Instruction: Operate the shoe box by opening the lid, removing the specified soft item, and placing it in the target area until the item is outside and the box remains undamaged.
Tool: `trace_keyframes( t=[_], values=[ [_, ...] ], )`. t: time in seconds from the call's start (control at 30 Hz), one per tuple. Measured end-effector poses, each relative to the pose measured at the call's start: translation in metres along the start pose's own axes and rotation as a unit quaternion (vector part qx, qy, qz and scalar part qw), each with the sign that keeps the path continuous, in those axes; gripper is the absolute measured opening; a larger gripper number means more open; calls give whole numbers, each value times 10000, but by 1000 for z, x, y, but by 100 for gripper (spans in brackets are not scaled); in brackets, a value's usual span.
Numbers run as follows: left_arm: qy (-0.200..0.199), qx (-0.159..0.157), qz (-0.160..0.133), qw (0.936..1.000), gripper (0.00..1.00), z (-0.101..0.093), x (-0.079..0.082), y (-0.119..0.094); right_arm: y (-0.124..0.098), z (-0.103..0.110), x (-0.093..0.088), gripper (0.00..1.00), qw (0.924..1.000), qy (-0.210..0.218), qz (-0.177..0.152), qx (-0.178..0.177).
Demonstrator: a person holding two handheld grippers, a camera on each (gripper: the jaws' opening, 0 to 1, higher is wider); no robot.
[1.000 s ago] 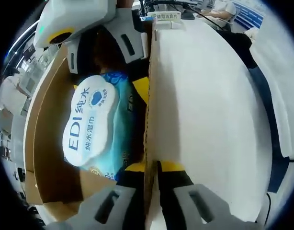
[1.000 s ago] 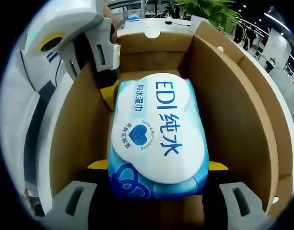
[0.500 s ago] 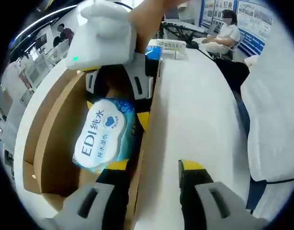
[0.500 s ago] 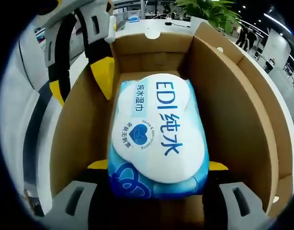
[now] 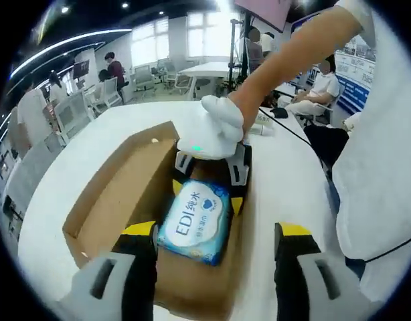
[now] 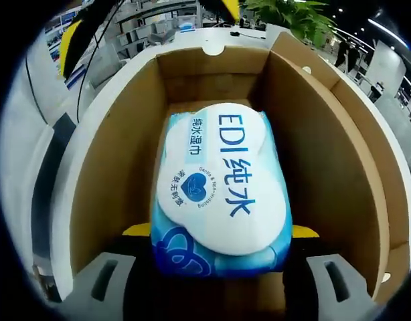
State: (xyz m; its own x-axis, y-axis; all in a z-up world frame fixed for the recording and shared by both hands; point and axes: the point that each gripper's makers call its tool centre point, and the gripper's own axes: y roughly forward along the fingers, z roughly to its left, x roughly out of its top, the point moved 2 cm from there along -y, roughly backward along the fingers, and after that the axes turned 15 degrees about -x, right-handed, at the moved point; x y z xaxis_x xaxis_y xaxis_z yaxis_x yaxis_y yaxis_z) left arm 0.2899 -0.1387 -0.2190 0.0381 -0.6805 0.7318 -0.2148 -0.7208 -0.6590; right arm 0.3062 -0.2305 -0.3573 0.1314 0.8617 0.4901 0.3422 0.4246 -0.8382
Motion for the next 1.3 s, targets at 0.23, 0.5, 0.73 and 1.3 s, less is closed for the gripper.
trace_keyframes(
  t=[0.23, 0.5, 0.73, 1.3],
  values=[
    [368, -89, 176, 9991, 81, 20, 2, 0, 0, 1, 1, 76, 10000, 12, -6, 2],
    [448, -138, 456, 9979, 91, 30, -17, 6, 2, 2, 0, 76, 10000, 25, -32, 11],
    [485, -290, 746, 9956, 94, 30, -34, 19, 3, 3, 1, 76, 10000, 27, -26, 12],
    [950, -553, 1000, 9889, 89, 37, -36, 53, 3, 4, 1, 76, 10000, 46, -49, 30]
  ],
)
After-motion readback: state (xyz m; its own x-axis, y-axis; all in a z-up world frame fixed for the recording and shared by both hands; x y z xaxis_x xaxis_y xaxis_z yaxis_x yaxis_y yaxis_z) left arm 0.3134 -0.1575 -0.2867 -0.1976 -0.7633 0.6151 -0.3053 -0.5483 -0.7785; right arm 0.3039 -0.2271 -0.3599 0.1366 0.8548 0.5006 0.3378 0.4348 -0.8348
